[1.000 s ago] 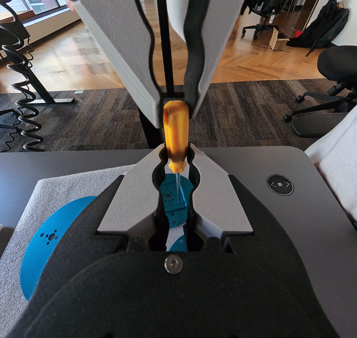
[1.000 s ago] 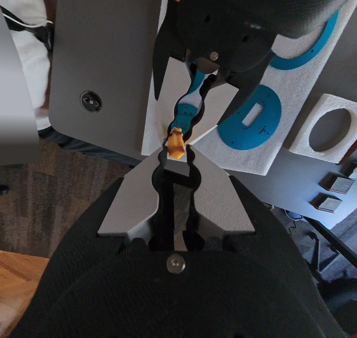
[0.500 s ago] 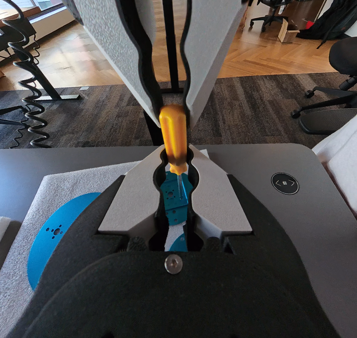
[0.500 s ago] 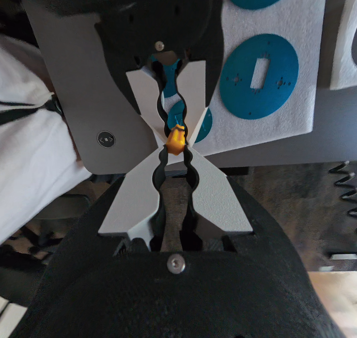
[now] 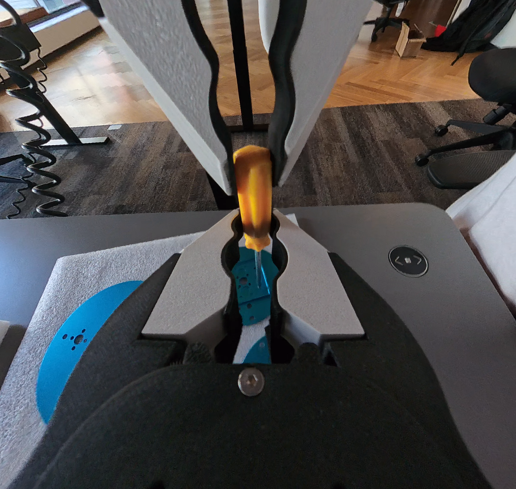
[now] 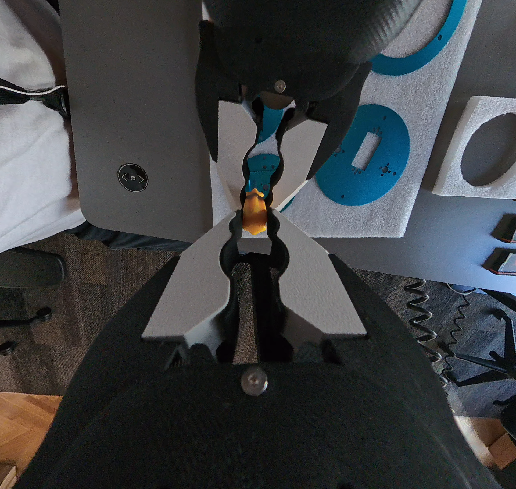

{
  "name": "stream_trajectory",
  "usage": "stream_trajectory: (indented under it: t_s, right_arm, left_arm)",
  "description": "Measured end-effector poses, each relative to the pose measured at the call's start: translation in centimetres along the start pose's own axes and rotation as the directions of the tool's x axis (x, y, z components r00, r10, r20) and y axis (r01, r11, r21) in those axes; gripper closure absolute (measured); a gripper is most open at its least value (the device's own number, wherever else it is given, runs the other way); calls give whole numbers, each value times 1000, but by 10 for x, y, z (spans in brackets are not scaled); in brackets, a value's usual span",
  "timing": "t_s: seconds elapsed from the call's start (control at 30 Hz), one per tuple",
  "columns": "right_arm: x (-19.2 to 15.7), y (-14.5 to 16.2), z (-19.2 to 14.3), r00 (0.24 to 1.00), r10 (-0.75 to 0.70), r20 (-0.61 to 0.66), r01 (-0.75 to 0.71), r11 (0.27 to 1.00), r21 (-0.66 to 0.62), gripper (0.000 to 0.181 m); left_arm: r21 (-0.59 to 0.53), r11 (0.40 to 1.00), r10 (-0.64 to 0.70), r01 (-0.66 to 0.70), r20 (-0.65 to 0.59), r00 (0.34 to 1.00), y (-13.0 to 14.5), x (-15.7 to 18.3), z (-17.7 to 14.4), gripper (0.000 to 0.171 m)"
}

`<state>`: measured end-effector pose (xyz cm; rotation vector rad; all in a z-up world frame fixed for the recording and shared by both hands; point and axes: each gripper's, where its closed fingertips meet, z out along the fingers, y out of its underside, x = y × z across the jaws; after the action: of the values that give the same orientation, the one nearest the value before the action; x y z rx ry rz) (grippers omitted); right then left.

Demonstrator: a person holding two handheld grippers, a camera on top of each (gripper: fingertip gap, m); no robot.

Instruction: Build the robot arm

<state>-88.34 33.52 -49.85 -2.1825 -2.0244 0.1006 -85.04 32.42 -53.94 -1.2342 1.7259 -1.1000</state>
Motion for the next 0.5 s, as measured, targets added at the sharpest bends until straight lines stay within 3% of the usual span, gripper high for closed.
stream_trajectory:
  t_s: [0.07,0.2,0.3,0.5]
  right_arm:
    - [-1,0,0,1000,1,-4,-1,1000,-7,165]
    - [-1,1,0,1000,15,2,-15,1000,-5,165]
    - [-1,1,0,1000,15,8,-15,1000,-13,165]
    - [-1,4,0,1000,14,8,-13,999,-31,165]
  left_arm:
    - [-153,988,17,-19,-15,1000,26,3,-4,141]
    - [-360,929,81,-82,-17,997,71,7,-1,137]
    - [-419,901,119,-108,-1,993,82,4,7,144]
    - [-395,918,-34,31,-1,999,83,5,11,160]
